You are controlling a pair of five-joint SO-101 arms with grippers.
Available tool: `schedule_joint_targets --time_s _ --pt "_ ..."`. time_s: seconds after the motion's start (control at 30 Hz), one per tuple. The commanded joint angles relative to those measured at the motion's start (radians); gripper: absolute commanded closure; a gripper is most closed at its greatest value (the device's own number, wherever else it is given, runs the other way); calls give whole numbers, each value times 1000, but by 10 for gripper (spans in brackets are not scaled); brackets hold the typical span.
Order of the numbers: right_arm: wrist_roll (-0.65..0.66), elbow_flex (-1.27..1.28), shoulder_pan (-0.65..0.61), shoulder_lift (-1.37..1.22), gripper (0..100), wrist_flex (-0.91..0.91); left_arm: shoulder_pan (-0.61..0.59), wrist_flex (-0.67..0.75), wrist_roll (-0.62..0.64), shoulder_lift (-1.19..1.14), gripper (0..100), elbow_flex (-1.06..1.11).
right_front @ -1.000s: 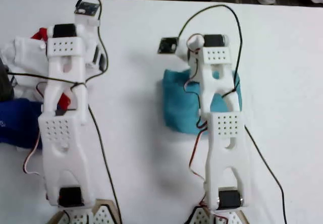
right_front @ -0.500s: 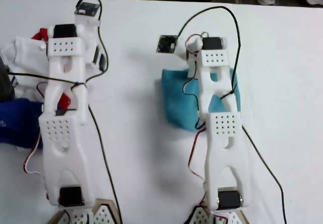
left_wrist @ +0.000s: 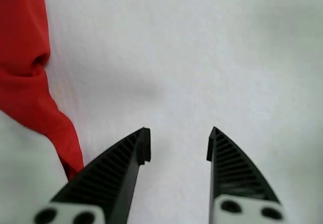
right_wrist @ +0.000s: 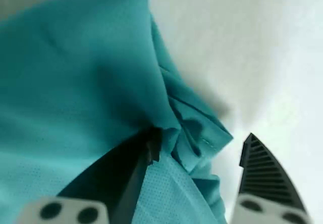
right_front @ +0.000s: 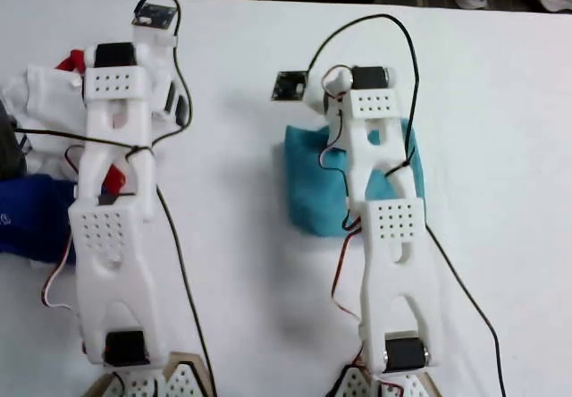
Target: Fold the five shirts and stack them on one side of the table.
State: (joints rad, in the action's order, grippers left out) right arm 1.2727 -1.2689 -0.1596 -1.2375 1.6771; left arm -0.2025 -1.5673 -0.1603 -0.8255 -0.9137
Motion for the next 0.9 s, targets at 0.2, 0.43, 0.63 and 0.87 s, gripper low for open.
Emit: schedule_joint_targets --time_s 0.2,0.43,0.63,0.87 --pt "-6 66 -4 24 978 27 8 8 -5 71 790 -2" --pt "-87 54 65 33 978 27 8 8 -5 72 790 -5" --pt "-436 -58 228 24 978 27 8 8 -5 72 790 -4" --pt "-517 -66 450 33 978 12 8 8 -5 71 790 -4"
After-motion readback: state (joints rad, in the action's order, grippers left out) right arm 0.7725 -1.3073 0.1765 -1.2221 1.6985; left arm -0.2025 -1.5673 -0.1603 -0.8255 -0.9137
